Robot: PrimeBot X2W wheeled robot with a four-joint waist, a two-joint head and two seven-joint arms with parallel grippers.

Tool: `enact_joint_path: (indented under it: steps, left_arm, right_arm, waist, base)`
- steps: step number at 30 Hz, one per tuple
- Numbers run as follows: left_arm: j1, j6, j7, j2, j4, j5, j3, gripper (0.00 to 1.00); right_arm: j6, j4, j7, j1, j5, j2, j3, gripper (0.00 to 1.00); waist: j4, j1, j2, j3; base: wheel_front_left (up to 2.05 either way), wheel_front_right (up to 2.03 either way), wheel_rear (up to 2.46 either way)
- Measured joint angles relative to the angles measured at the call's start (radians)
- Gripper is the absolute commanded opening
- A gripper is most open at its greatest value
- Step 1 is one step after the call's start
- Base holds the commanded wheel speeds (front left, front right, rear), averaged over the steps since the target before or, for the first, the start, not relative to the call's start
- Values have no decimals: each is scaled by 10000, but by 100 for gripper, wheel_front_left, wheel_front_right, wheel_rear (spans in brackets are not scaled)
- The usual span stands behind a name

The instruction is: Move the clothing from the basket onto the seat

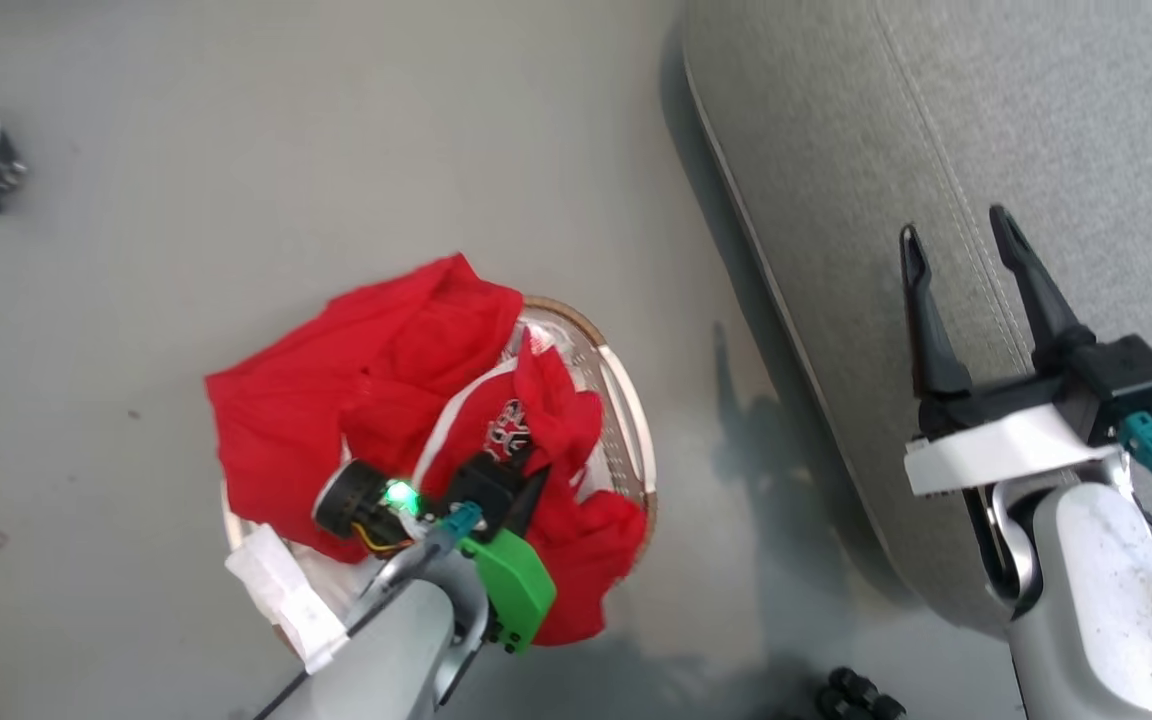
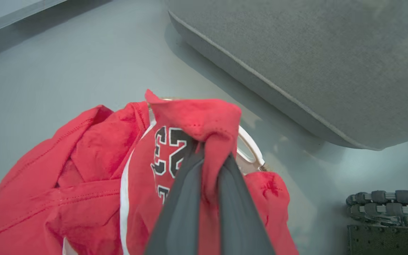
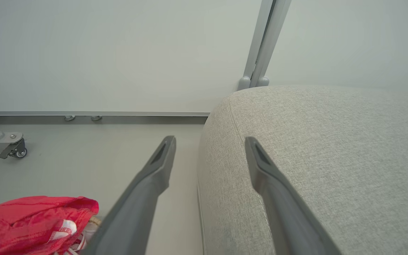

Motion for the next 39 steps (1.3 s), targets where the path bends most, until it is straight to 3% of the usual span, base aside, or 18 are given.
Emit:
enact_joint_path:
  steps: [11,25,33,39]
  left_arm:
    - [-58,-75,0,639,-1641,408,-957,0]
    - [-2662,-77,2,1582,-2675,29,-1885,0]
    - [-4022,-77,0,1695,-2581,-249,-2174,0]
    - [-4462,-77,-2,1442,-2414,-439,-2359,0]
  right_arm:
    - [0,397,2,1220,-385,0,-176,100]
    - [0,579,0,2049,-437,-4,217,100]
    - [0,604,2,1996,-295,-4,920,100]
    - [0,593,0,1539,40,-10,1758,100]
  waist:
    - [938,0,0,-2063]
    - [1778,0,0,-4510]
    - [1938,0,0,-5191]
    - [1981,0,0,-5353]
  base:
    - [0,0,0]
    - [0,0,0]
    - [0,0,0]
    - [0,0,0]
